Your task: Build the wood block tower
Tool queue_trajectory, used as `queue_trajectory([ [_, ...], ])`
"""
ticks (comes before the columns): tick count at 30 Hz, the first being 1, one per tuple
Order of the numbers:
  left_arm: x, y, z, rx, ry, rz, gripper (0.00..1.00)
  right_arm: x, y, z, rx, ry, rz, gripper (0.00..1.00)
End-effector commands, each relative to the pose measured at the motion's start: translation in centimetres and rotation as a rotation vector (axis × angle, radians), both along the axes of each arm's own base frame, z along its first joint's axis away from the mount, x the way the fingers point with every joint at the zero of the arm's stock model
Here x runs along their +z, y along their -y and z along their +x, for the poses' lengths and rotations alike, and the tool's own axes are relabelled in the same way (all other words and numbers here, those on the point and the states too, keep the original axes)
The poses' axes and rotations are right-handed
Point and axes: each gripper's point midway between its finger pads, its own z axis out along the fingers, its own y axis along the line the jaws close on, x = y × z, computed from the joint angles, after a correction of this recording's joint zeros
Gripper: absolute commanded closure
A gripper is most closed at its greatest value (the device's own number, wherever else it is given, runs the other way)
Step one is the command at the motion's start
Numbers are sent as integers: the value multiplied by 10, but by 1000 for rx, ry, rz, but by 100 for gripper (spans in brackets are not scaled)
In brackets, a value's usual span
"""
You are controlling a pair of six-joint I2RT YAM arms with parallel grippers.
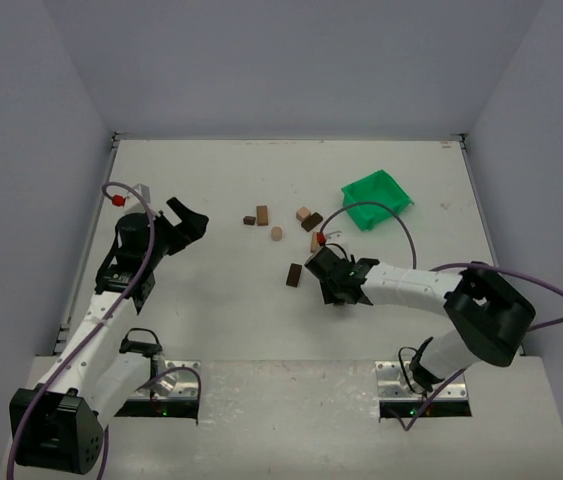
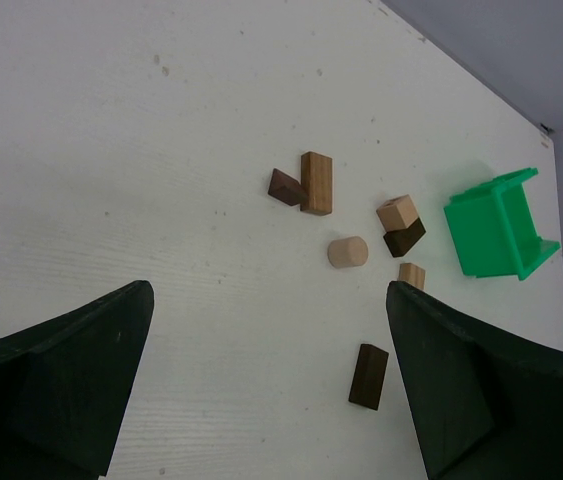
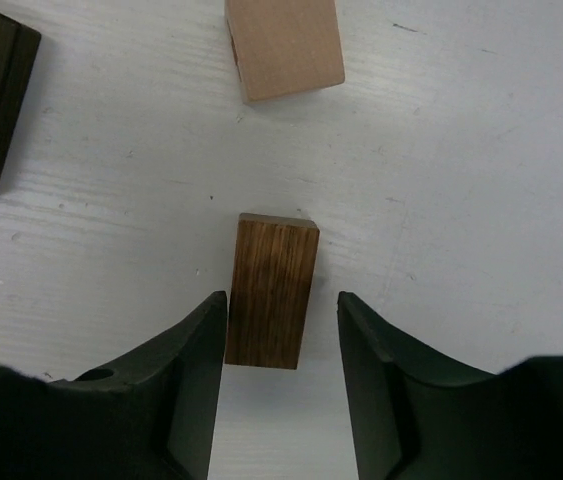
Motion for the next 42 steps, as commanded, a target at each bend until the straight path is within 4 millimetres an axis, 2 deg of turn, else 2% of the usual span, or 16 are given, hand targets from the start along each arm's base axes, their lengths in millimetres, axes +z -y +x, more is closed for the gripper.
queue_trajectory([
  [1, 15, 1, 4, -1, 60, -6, 0, 16, -1, 11, -72, 55, -23, 50],
  [6, 16, 0, 3, 3, 63, -4, 0, 24, -9, 13, -56, 66, 8, 47],
  [9, 16, 0, 3, 4, 62, -3, 0, 38, -19, 22, -19, 105, 39, 43],
  [14, 18, -2, 2, 9, 67, 1, 0, 71, -47, 51, 17, 218, 110, 31],
  [16, 17, -2, 2, 12, 67, 2, 0, 77, -51, 63, 4, 251, 105, 28],
  [19, 17, -2, 3, 14, 65, 4, 0, 76, -58, 90, -20, 254, 90, 28],
  [22, 17, -3, 3, 17, 63, 5, 0, 70, -63, 110, -2, 217, 99, 28],
  [24, 17, -4, 2, 22, 63, 7, 0, 70, -69, 129, 87, 229, 77, 27],
  [25, 16, -4, 2, 22, 61, 7, 0, 70, -75, 141, 202, 249, 66, 27],
  [26, 16, -4, 3, 22, 63, 8, 0, 68, -80, 144, 294, 242, 68, 22],
  [27, 17, -5, 3, 24, 65, 9, 0, 66, -88, 143, 411, 221, 87, 22],
  [30, 16, -5, 3, 24, 66, 14, 0, 60, -94, 136, 764, 187, 99, 10],
  [33, 16, -6, 4, 26, 67, 17, 0, 51, -82, 136, 897, 179, 49, 5],
  [35, 17, -6, 4, 29, 70, 19, 0, 46, -77, 135, 923, 169, 44, 2],
  [42, 16, -8, 5, 38, 67, 23, 0, 34, -75, 135, 1084, 124, 88, 1],
])
